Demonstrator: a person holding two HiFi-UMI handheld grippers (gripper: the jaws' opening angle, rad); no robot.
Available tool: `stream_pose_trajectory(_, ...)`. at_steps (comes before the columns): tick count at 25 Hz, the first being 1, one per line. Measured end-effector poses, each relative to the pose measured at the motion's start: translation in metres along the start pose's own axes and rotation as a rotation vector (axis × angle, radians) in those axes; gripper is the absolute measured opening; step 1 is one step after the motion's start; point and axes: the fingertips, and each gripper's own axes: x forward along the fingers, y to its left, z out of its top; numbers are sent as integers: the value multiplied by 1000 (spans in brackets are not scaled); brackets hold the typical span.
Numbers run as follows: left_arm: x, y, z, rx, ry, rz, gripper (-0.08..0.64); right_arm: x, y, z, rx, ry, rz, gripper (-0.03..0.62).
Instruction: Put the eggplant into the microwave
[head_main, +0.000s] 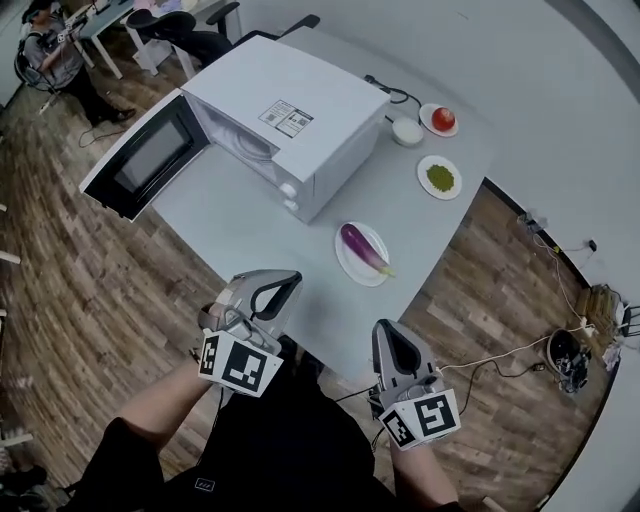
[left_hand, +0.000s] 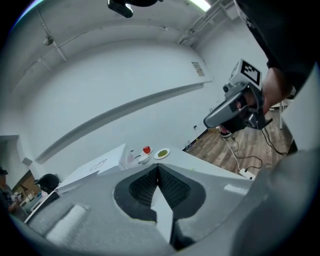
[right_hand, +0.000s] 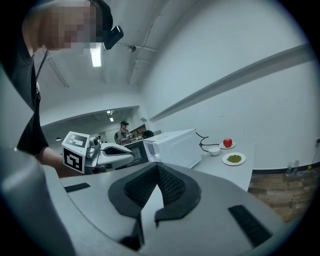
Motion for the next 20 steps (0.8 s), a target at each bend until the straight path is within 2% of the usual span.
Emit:
stream_pose_trajectory(3, 23, -17, -11, 67, 20, -65, 8, -1, -13, -13, 19, 2, -29, 9)
stream_pose_trajectory(7, 51, -41, -27, 222, 49, -125, 8, -2, -30, -32, 58, 3, -69, 9)
stream_pose_trajectory(9, 64, -52, -33, 261, 52, -153, 8, -1, -38, -40, 66, 7, -81, 9)
stream_pose_trajectory(14, 82, -77, -48, 267, 60, -245, 8, 1, -45, -56, 74, 14, -88, 9)
stream_pose_trajectory(17, 96, -81, -54, 286, 63, -259, 9, 7, -57, -63, 69, 11, -102, 9)
stream_pose_trajectory(20, 106, -86, -63, 264, 80, -295, 9, 15, -68, -69, 60, 8, -121, 9)
